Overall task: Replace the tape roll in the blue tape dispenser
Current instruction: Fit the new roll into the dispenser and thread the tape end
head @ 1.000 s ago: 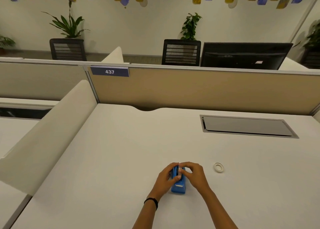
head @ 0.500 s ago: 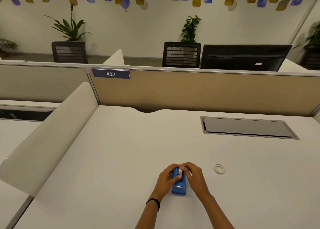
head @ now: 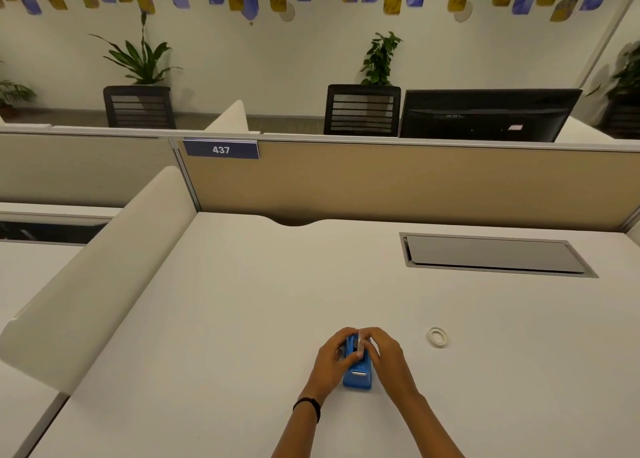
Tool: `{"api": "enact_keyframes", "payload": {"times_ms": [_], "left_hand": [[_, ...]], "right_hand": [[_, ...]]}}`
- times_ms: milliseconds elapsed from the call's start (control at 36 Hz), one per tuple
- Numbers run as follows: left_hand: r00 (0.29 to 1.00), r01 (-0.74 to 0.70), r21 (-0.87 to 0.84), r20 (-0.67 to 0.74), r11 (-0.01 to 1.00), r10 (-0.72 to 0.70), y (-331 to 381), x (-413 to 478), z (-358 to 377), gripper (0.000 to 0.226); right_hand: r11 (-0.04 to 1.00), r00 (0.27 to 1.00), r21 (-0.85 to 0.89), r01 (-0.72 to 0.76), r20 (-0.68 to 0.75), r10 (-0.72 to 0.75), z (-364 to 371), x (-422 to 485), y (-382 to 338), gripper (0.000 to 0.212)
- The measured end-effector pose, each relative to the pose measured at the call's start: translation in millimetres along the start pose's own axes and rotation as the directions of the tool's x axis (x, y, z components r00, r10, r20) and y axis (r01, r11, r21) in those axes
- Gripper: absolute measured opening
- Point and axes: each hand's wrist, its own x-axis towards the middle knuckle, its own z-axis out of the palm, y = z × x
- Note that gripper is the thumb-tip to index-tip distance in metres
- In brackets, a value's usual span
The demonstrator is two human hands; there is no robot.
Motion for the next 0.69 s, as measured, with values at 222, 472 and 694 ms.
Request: {"api": "enact_keyframes", "payload": {"times_ms": [222,472,694], "left_hand": [[1.0,-0.008,0.005,0.024,1.0,0.008,-0.8,-1.9,-1.8,0.036],[1.0,-0.003,0.006,0.002,1.0,0.002,1.6,-3.2,-0.9,0.025],[0.999,-0.019,0.006,-0.043,1.0,0.019,2.7,-1.5,4.0,0.027]], "right_hand": [[0.995,0.998,0.098,-0.032,-0.059,0.038,1.9,5.2,5.2,0.018],[0.994,0.994,0.108,0.033,-0.104,-0.022,-1.4,3.7,1.7,0.008],[0.991,0.996,0.114,0.065,-0.069,-0.057,-3.2,-0.5,3.2,0.014]]}}
